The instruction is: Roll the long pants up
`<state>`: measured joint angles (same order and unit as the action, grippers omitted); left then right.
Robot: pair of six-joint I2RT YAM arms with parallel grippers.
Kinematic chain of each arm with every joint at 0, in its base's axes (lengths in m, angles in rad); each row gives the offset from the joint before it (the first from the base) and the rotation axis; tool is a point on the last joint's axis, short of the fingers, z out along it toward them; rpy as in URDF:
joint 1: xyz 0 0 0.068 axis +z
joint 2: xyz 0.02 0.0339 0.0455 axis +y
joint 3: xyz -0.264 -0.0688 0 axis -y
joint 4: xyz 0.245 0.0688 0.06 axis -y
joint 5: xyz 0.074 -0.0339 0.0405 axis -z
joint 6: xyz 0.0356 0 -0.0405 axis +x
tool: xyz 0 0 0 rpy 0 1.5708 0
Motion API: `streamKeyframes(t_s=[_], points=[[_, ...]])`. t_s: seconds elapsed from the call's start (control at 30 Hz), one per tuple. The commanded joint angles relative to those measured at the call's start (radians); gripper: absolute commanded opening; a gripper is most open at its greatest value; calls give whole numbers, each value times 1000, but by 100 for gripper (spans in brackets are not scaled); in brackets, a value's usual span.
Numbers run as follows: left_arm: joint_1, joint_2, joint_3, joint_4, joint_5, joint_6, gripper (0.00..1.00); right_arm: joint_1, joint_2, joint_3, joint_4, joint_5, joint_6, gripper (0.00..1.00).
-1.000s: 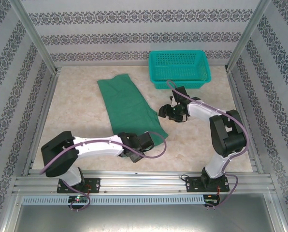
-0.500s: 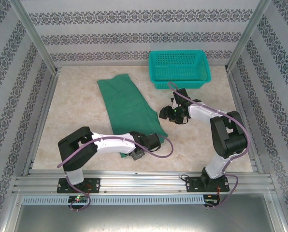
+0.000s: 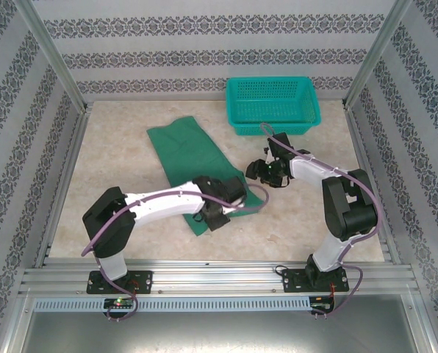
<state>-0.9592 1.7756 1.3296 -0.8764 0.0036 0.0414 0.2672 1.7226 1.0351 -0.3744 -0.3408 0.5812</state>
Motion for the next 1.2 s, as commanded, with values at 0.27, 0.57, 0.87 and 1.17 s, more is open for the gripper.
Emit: streamKeyframes(t_s=[0.27, 0.57, 0.87, 1.17], points=[[270, 69, 109, -154, 280, 67, 6, -25, -142, 57, -47, 59, -27, 61], [412, 165, 201, -142, 344, 90, 6, 51, -301, 49, -116, -156, -115, 0], [435, 267, 218, -113, 385, 72, 7, 148, -284, 18, -195, -366, -194, 0], [448, 263, 201, -102, 334, 60, 10, 170, -185, 40, -166, -387, -191, 0]])
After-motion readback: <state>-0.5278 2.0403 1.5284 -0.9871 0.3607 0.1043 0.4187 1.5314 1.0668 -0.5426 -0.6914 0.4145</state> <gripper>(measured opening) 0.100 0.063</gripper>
